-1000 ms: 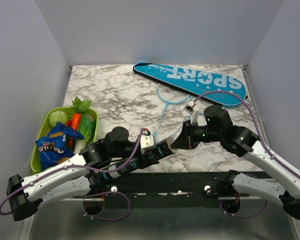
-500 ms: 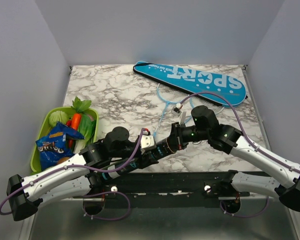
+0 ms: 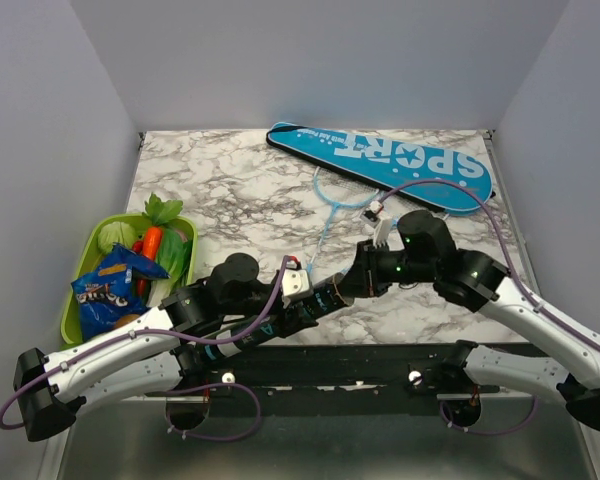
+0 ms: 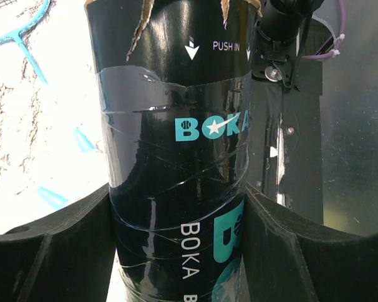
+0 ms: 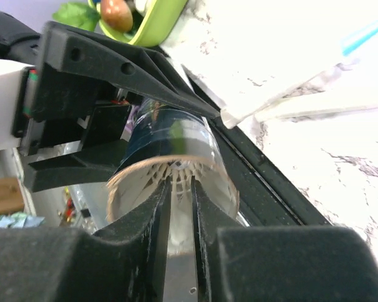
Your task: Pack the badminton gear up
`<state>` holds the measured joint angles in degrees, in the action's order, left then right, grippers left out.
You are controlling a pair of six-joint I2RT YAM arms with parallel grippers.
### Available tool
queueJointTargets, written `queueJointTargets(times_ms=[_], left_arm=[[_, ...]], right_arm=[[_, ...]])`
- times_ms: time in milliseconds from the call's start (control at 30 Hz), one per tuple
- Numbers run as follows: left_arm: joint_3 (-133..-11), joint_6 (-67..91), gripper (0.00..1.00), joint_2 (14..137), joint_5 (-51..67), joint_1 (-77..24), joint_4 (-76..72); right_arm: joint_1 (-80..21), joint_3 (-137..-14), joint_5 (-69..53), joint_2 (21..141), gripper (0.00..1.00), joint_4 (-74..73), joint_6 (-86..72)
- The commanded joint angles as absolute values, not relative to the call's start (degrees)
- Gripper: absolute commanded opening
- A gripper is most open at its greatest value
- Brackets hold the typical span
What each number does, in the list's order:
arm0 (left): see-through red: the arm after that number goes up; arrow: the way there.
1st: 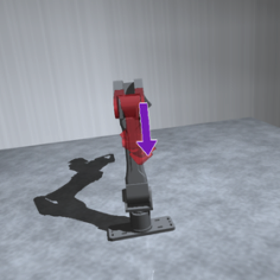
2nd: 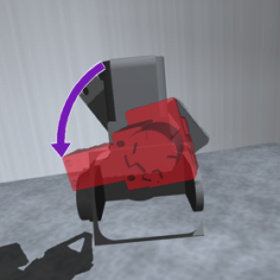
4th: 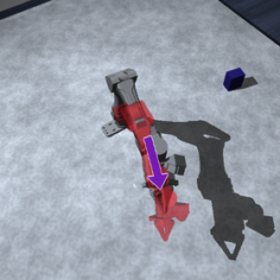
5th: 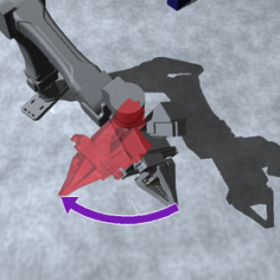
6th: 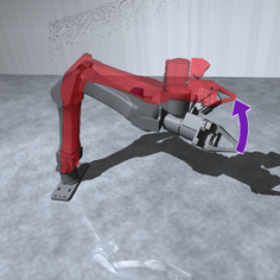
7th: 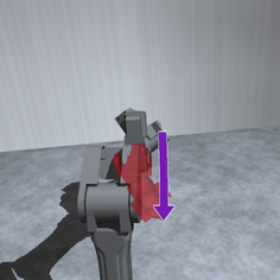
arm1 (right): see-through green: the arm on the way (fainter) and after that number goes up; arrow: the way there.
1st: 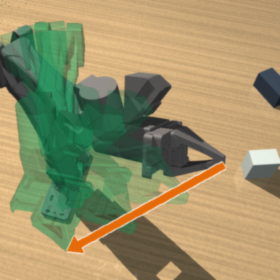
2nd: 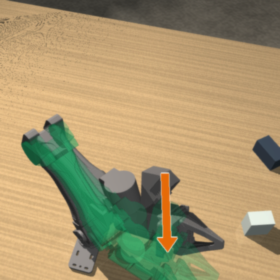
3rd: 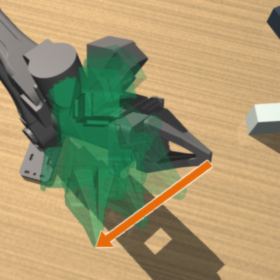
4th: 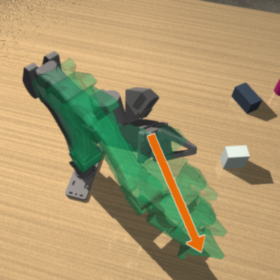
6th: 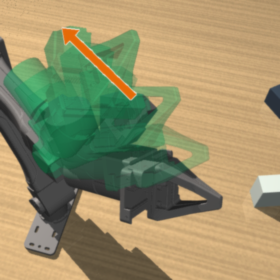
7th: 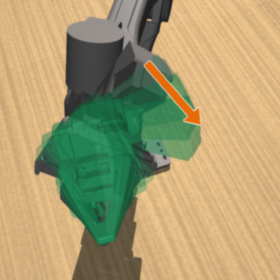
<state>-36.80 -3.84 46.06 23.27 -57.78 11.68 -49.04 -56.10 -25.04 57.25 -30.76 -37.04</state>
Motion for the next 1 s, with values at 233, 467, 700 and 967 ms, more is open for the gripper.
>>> queueJointTargets(times_ms=[233, 467, 700, 967], left_arm=[[-37.35, -3.78, 0.15, 45.70, 23.82, -58.01, 8.61], [-37.62, -3.78, 0.16, 45.44, 22.68, -58.01, 9.14], [-37.88, -3.69, 0.16, 44.74, 20.66, -58.01, 10.19], [-37.88, -3.60, 0.16, 43.42, 19.51, -58.01, 10.90]], right_arm=[[-49.13, -67.23, 4.98, 48.86, 0.52, -53.67, -37.43], [-43.43, -63.90, 19.15, 53.78, 0.60, -55.55, -41.48], [-22.11, -55.12, 16.62, 58.00, 0.63, -47.82, -41.22], [-7.04, -49.31, 18.81, 67.23, 0.63, -39.47, -40.61]])
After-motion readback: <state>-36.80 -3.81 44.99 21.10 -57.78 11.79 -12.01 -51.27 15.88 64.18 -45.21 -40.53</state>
